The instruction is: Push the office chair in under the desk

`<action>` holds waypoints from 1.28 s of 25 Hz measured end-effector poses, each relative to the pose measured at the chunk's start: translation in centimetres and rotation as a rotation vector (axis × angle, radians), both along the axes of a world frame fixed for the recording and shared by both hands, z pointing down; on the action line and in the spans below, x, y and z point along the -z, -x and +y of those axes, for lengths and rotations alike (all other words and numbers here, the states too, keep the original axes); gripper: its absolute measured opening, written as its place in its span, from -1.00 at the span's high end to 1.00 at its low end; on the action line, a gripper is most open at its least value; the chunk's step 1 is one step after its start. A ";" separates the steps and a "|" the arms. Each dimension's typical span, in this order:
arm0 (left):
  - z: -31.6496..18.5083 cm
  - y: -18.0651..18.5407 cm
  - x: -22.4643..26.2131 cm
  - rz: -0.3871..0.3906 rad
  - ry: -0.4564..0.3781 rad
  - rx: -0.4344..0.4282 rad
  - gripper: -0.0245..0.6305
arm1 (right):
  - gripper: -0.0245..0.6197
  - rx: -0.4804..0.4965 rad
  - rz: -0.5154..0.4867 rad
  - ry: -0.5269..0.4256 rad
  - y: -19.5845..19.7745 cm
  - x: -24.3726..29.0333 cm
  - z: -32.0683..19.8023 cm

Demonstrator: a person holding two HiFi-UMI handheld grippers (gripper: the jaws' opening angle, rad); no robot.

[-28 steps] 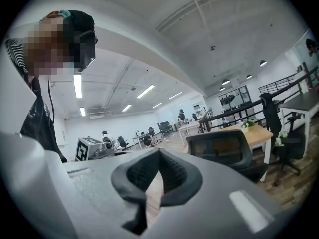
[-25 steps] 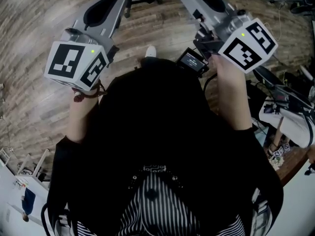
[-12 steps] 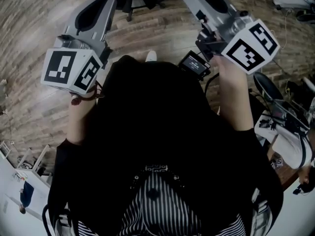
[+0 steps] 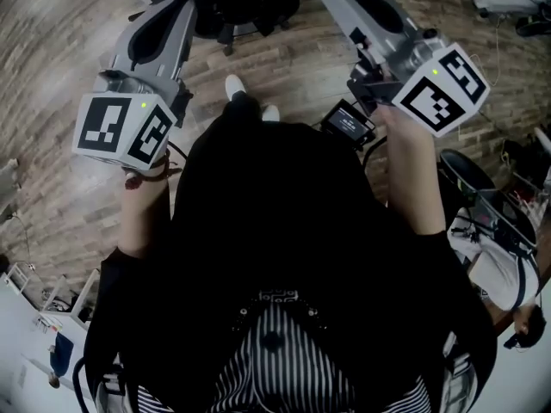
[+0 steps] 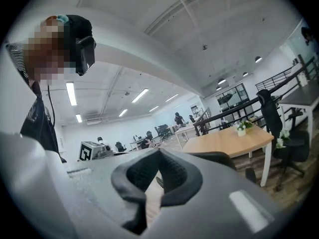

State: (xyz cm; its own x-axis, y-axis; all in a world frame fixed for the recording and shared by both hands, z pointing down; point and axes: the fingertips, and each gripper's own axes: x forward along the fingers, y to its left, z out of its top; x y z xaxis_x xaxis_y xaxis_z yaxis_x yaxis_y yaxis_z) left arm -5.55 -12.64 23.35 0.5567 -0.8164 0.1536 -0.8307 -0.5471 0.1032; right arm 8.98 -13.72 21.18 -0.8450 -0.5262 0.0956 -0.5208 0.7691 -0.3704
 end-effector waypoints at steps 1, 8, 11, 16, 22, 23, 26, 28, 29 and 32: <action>-0.6 -0.1 0.2 0.001 -0.009 -0.009 0.92 | 0.92 -0.001 0.007 -0.010 0.2 0.3 -0.4; -5.8 1.7 0.0 0.014 -0.024 -0.038 0.92 | 0.92 -0.024 0.024 -0.029 2.9 0.4 -5.4; -7.7 3.6 -0.1 0.015 -0.024 -0.051 0.92 | 0.92 -0.017 0.026 -0.059 5.2 1.2 -7.6; -7.6 5.5 -0.7 0.013 -0.011 -0.058 0.92 | 0.92 -0.079 0.047 -0.097 4.9 2.3 -8.6; -8.9 6.5 -3.2 0.006 0.038 -0.056 0.92 | 0.92 -0.162 0.031 -0.046 3.0 1.4 -9.9; -9.0 6.6 -3.5 0.004 0.049 -0.056 0.92 | 0.92 -0.170 0.042 -0.039 3.1 1.0 -10.0; -8.2 6.6 -4.5 -0.006 0.062 -0.051 0.92 | 0.92 -0.213 0.098 -0.056 2.2 -0.1 -9.1; -8.0 6.3 -5.1 -0.014 0.074 -0.044 0.92 | 0.92 -0.214 0.092 -0.034 1.1 -1.0 -8.7; -8.4 6.1 -5.4 -0.013 0.083 -0.038 0.92 | 0.92 -0.208 0.096 -0.019 0.5 -1.5 -9.0; -10.0 6.0 -6.0 -0.005 0.115 -0.010 0.92 | 0.92 -0.197 0.150 -0.002 -0.9 -2.5 -10.6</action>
State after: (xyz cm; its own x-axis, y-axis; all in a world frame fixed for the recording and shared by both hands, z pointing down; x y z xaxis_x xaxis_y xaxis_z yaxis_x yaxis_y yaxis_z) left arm -11.58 -22.62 29.39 0.5638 -0.7875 0.2488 -0.8259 -0.5401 0.1620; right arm 9.92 -24.35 23.66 -0.7025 -0.6796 0.2111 -0.7098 0.6479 -0.2763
